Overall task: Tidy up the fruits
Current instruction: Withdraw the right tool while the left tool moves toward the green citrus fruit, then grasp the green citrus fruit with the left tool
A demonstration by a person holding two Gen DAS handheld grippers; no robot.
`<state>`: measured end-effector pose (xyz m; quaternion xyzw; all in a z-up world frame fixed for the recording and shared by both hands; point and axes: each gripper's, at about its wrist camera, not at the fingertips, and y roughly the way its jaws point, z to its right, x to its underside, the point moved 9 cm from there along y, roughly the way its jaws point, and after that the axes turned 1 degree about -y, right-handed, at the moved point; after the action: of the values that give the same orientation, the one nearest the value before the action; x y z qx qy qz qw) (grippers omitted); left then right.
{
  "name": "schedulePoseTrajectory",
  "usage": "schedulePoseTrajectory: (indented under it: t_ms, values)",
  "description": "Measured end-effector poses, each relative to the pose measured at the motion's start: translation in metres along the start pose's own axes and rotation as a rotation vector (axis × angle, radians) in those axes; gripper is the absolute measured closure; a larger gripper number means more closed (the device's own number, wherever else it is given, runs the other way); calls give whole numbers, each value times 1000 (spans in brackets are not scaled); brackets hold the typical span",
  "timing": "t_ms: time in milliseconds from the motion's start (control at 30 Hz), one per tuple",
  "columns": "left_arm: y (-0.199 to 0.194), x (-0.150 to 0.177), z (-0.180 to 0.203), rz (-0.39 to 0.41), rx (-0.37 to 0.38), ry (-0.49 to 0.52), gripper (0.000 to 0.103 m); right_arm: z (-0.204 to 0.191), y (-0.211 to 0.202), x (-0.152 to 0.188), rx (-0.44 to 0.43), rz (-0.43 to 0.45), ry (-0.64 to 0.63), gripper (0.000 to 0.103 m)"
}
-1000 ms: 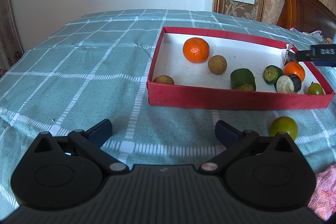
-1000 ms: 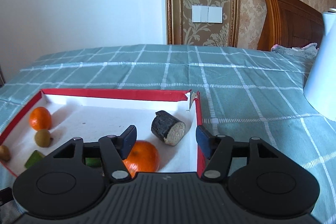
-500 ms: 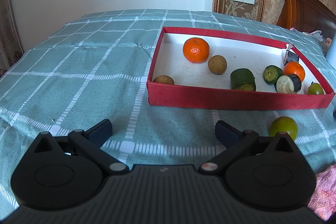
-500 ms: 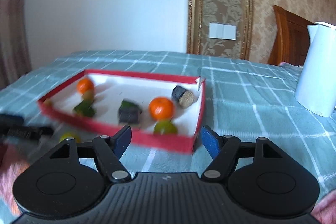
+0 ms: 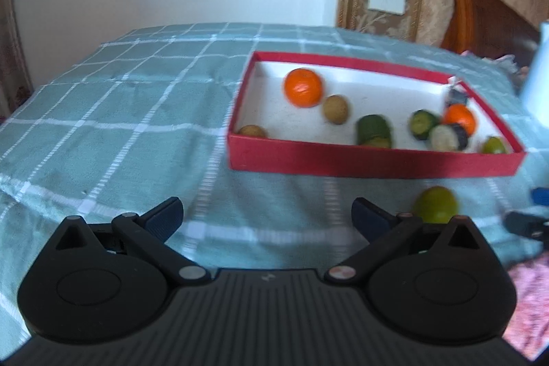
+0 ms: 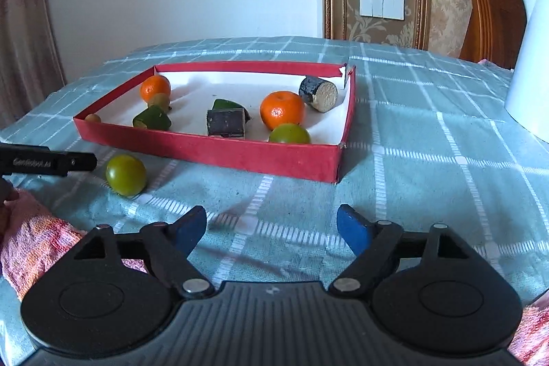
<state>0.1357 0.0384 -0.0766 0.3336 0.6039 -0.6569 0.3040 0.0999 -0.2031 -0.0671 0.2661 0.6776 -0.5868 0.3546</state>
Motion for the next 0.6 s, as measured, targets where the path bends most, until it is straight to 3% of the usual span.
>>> schedulePoseTrajectory:
  t_ms: [300,467,600]
  values:
    - [-25,-15,54,79,171,58,0,-8,6,3,1,-37,-49,6]
    - [-4,-10,70,-5,143,103,0,-8,6,3,1,-37,-49,6]
    - [4,-7,74,-8,138,112,0,-9,6,3,2,-38,-50,6]
